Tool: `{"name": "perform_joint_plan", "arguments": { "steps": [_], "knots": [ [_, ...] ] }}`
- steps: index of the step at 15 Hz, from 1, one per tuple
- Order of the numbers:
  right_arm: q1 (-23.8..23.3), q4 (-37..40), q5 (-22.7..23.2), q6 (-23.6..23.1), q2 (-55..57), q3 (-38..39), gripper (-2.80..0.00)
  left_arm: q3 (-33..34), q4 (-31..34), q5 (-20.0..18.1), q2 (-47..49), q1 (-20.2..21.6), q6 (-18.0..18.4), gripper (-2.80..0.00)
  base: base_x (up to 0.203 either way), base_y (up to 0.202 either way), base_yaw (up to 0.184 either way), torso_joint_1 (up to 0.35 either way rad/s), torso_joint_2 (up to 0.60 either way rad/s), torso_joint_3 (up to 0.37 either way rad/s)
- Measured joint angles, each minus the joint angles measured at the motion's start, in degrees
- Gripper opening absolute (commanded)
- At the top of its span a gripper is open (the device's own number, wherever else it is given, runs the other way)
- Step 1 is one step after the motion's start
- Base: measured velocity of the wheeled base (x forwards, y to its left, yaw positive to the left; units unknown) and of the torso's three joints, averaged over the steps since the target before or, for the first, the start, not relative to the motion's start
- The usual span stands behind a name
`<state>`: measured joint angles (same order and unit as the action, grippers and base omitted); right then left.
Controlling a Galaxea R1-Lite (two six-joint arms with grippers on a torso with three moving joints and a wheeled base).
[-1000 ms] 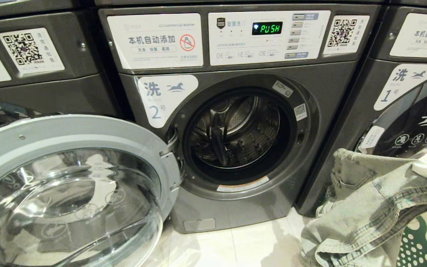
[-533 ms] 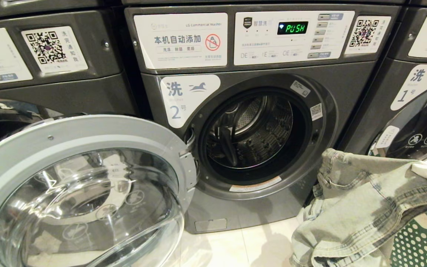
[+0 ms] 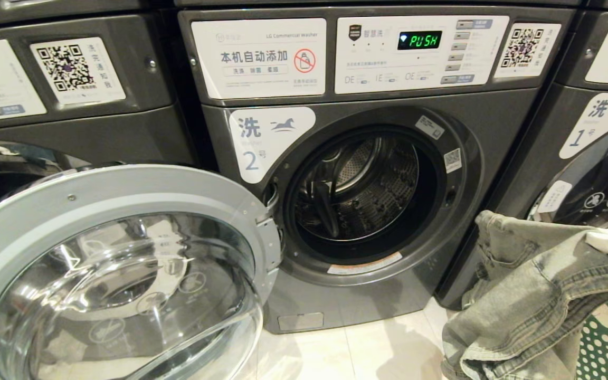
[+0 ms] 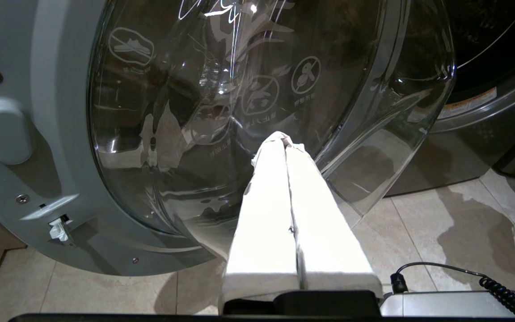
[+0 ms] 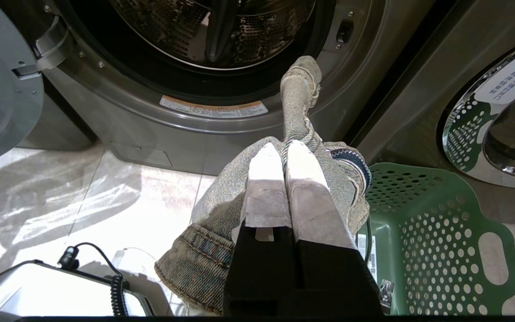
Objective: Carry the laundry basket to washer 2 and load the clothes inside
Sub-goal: Place the clothes into the washing machine
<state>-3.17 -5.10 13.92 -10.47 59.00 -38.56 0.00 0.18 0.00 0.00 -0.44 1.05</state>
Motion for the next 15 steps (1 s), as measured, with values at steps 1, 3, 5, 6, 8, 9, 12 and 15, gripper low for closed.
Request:
{"name": "perform_joint_plan", "arguments": {
  "steps": [1,3,5,6,8,9,12,15],
  "knots": [
    [0.0,0.0,0.0,0.0,0.2,0.2,-2.80,0.0,0.0,0.0,0.0,0.0,0.0,-2.80,0.000,0.000,0.000,0.000,0.00,0.000],
    [0.0,0.2,0.0,0.0,0.6,0.3,-2.80,0.0,0.0,-0.1,0.0,0.0,0.1,-2.80,0.000,0.000,0.000,0.000,0.00,0.000],
    [0.0,0.1,0.3,0.0,1.0,0.3,-2.80,0.0,-0.1,-0.1,0.0,0.0,0.2,-2.80,0.000,0.000,0.000,0.000,0.00,0.000],
    [0.0,0.0,0.3,-0.1,1.0,0.3,-2.80,0.0,-0.1,-0.1,0.0,0.0,0.2,-2.80,0.000,0.000,0.000,0.000,0.00,0.000],
    [0.0,-0.2,0.5,0.0,1.0,0.2,-2.80,0.0,-0.1,-0.1,0.0,0.0,0.2,-2.80,0.000,0.000,0.000,0.000,0.00,0.000],
    [0.0,-0.2,1.1,0.0,1.0,0.0,-2.80,0.0,-0.1,-0.1,0.0,0.0,0.2,-2.80,0.000,0.000,0.000,0.000,0.00,0.000],
    [0.0,-0.2,2.1,-0.1,0.8,0.0,-2.80,0.0,-0.1,-0.1,0.0,0.0,0.2,-2.80,0.000,0.000,0.000,0.000,0.00,0.000],
    [0.0,-0.2,1.5,0.1,0.8,0.4,-2.80,0.0,-0.1,-0.1,0.0,0.0,0.2,-2.80,0.000,0.000,0.000,0.000,0.00,0.000]
  ]
}}
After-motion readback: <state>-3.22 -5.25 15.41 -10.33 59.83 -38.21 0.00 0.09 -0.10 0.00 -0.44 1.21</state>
